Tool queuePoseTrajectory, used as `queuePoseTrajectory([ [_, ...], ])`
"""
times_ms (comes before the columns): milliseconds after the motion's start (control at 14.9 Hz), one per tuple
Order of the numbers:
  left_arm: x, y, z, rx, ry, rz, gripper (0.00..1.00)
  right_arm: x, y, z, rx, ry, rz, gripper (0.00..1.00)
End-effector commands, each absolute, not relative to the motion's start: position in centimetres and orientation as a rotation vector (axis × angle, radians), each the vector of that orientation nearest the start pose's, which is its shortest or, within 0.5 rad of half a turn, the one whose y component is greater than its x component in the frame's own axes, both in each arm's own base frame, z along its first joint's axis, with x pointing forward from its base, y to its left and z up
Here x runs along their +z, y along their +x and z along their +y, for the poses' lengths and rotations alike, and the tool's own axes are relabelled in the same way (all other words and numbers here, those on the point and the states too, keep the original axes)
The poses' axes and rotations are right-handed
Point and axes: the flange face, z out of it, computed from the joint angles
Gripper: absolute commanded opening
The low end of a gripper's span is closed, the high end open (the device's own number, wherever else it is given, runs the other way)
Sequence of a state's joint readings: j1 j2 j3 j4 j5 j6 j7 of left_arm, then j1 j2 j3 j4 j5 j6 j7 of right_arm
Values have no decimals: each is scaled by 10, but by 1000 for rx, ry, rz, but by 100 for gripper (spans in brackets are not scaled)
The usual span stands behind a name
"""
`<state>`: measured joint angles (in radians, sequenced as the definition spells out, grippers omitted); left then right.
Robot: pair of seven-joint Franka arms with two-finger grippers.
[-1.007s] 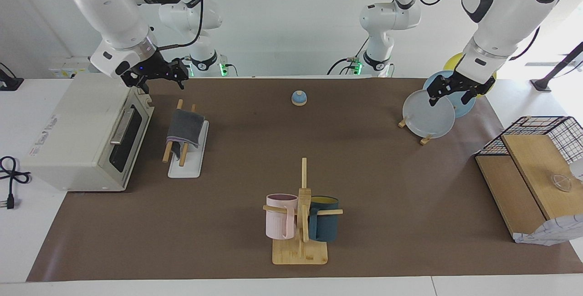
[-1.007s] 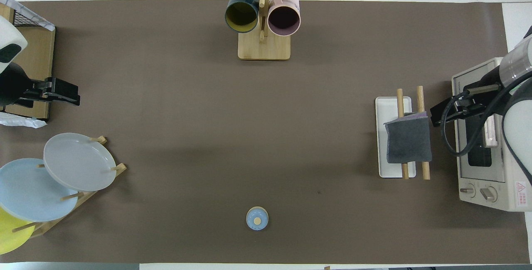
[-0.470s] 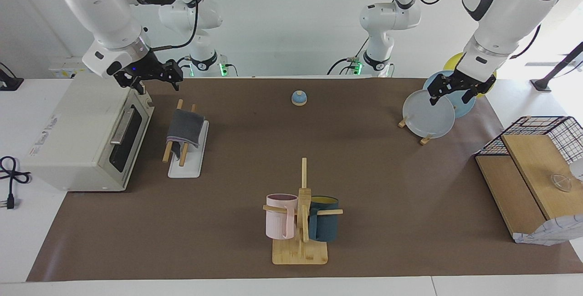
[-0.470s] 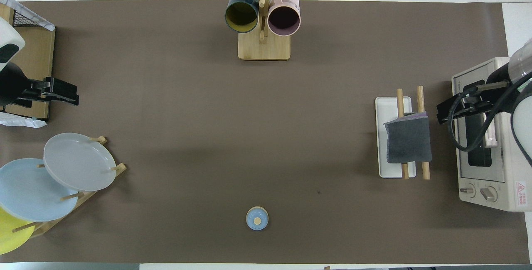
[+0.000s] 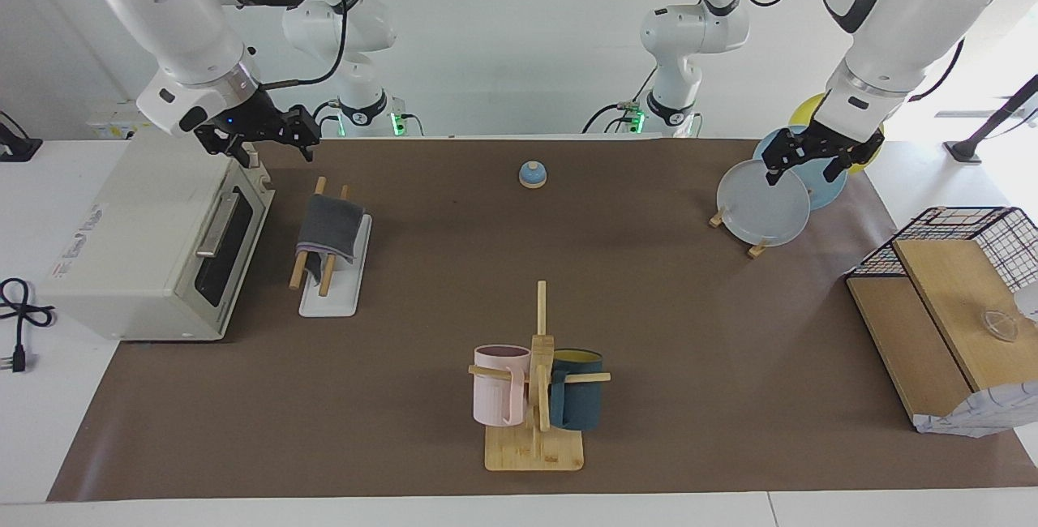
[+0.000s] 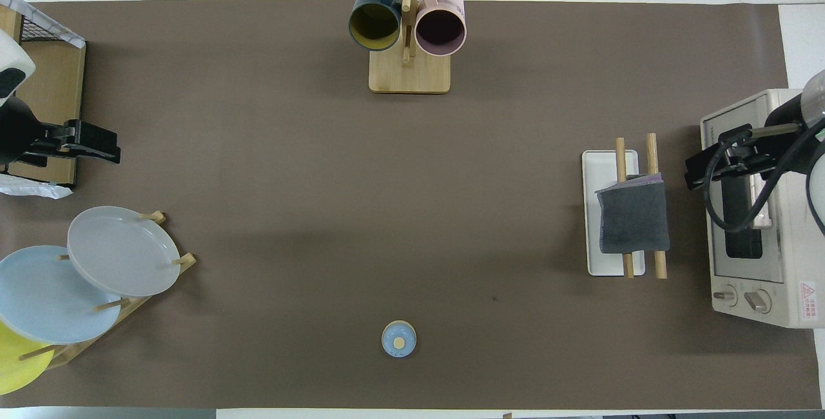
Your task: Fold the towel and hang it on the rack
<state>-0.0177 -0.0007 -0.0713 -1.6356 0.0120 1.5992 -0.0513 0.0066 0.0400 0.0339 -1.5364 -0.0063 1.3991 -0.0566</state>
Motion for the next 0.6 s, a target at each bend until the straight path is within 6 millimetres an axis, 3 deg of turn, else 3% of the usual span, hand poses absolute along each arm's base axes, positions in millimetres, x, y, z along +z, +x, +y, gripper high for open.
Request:
queuePoseTrajectory([
  [0, 599, 547, -46, 29, -3119, 40, 100, 611, 552, 21, 232, -3145, -116, 100],
  [336, 599, 547, -46, 29, -3119, 40, 100, 613, 553, 22, 211, -3159, -123, 100],
  [470, 599, 547, -46, 29, -3119, 40, 100, 614, 554, 16, 191, -3145, -105, 100],
  [537, 599, 547, -46, 29, -3119, 40, 100, 615, 555, 4, 179, -3143, -67, 100],
])
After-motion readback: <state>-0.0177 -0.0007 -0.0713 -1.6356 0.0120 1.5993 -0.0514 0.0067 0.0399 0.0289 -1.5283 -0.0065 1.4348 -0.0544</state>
